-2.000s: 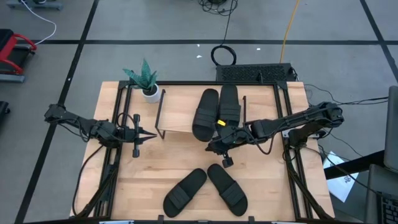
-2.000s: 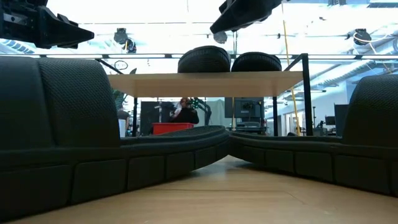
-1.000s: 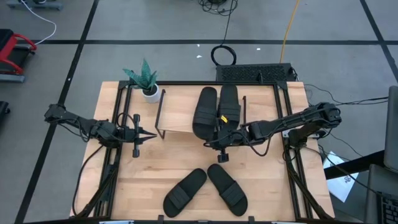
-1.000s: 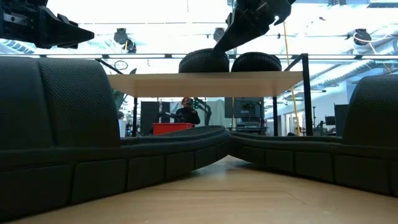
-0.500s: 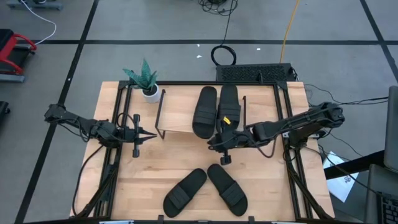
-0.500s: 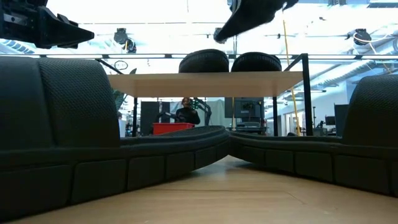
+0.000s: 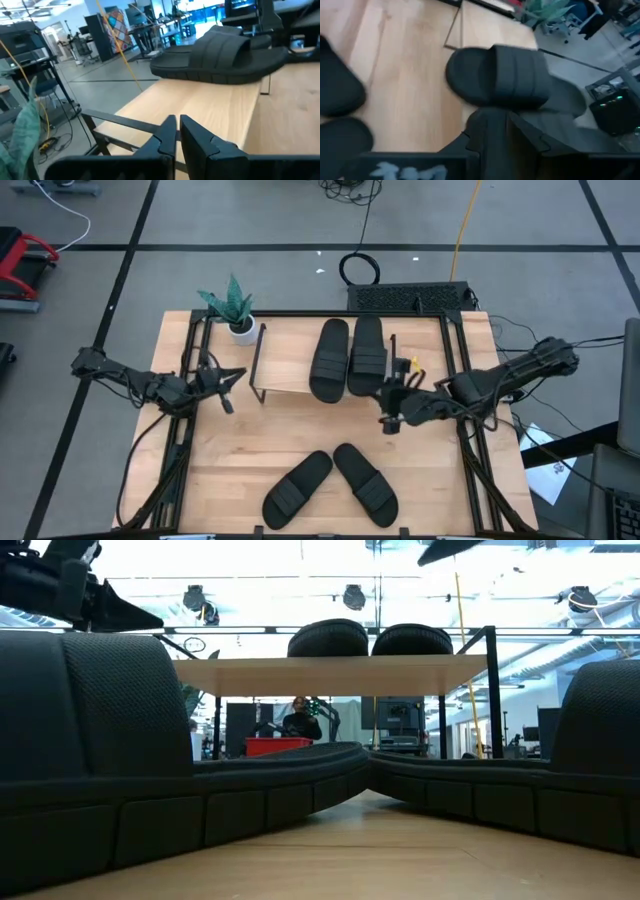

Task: Pick and place slides into the shelf
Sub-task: Adjust the shelf

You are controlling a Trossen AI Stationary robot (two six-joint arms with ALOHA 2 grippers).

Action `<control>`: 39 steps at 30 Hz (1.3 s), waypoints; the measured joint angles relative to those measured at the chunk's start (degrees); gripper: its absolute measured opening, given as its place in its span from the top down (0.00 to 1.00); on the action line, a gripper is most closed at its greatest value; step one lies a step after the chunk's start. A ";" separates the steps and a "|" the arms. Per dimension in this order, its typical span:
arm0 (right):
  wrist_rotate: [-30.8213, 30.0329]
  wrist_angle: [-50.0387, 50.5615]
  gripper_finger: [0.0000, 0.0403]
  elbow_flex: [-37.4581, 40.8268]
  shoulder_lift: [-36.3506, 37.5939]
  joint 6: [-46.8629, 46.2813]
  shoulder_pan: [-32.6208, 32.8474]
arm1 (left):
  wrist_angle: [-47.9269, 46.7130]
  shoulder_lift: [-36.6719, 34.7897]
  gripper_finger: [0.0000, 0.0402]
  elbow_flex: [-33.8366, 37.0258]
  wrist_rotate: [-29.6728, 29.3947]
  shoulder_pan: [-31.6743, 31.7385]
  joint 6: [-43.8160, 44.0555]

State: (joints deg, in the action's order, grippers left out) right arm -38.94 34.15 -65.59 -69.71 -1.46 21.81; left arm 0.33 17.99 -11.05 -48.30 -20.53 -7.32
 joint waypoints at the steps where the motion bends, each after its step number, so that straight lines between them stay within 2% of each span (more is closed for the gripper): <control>1: 0.04 -0.02 0.87 1.32 0.96 -0.75 0.63 | -0.27 0.01 0.94 0.00 0.06 -0.01 0.00; 5: -0.13 -0.73 0.93 7.25 5.03 -5.14 2.55 | -2.18 0.00 0.94 0.00 -0.38 0.00 2.84; 8: 0.14 -5.42 0.99 12.97 7.65 -6.21 3.82 | -5.54 0.00 0.94 0.00 -1.32 0.00 7.10; 12: 3.99 -14.49 0.99 19.73 9.60 -5.88 4.38 | -9.28 0.56 0.94 0.00 -4.54 0.00 12.23; 16: 5.81 -19.70 1.00 23.99 9.72 -5.01 4.18 | -8.26 2.11 0.94 0.00 -4.69 0.00 15.21; 24: 5.79 -18.83 1.00 26.12 9.74 -6.88 4.14 | -6.17 8.38 0.94 0.00 -4.20 0.00 19.21; 31: 4.04 -14.60 1.00 27.05 9.74 -8.20 3.46 | -0.50 13.74 0.94 0.00 -0.73 0.00 18.45; 39: 2.55 -12.74 1.00 27.07 9.94 -8.39 3.25 | 1.45 16.36 0.94 0.00 0.92 0.00 18.52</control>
State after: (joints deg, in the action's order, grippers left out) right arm -36.39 21.41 -38.52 -59.77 -9.84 25.06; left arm 1.78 34.35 -11.05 -47.37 -20.53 11.20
